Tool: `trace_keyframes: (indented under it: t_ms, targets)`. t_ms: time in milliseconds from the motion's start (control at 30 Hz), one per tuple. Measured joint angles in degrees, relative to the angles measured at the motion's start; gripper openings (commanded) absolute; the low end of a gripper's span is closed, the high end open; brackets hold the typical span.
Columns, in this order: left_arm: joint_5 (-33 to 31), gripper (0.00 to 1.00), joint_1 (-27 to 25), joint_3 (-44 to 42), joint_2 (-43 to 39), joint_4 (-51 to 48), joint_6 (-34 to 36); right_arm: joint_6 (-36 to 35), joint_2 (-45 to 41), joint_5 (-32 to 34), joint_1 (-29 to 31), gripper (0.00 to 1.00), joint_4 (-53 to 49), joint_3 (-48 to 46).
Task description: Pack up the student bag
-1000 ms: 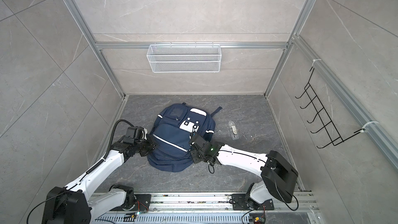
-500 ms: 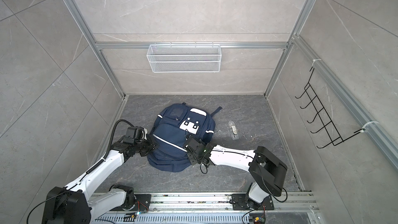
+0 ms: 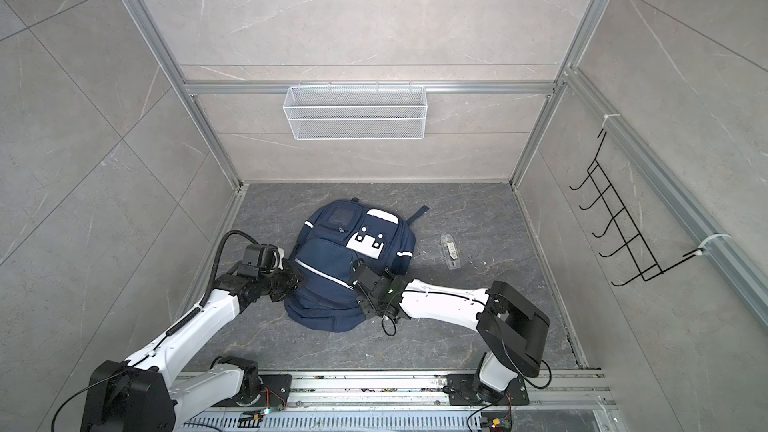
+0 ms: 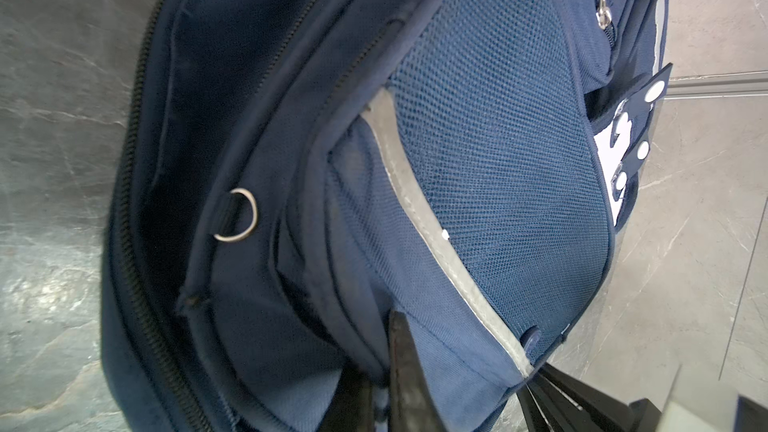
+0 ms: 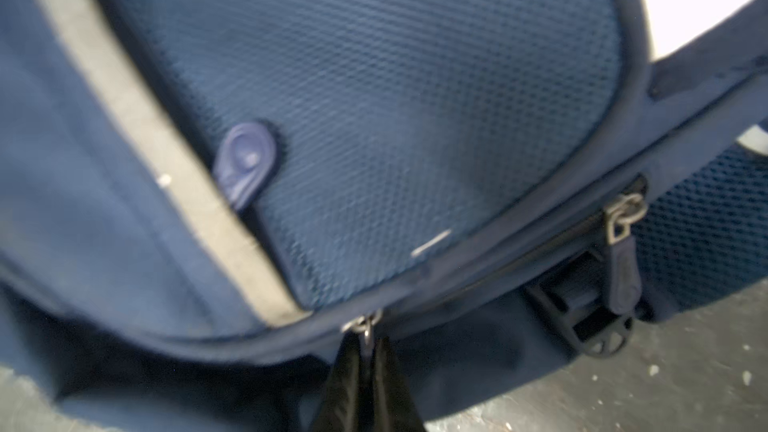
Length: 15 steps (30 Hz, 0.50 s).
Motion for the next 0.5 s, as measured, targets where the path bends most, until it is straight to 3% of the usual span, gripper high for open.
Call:
trace_keyframes:
  t_ms: [267,500]
  targets:
    - [0.0,0.0,0.0,0.0,0.0,0.0,-0.7,0.0,-4.5,1.2,1.3,0.02,-3.1,0.3]
    - [0.0,0.0,0.0,0.0,0.0,-0.2,-0.9,0.0,-5.4,-2.6,1.7,0.02,-6.4,1.5]
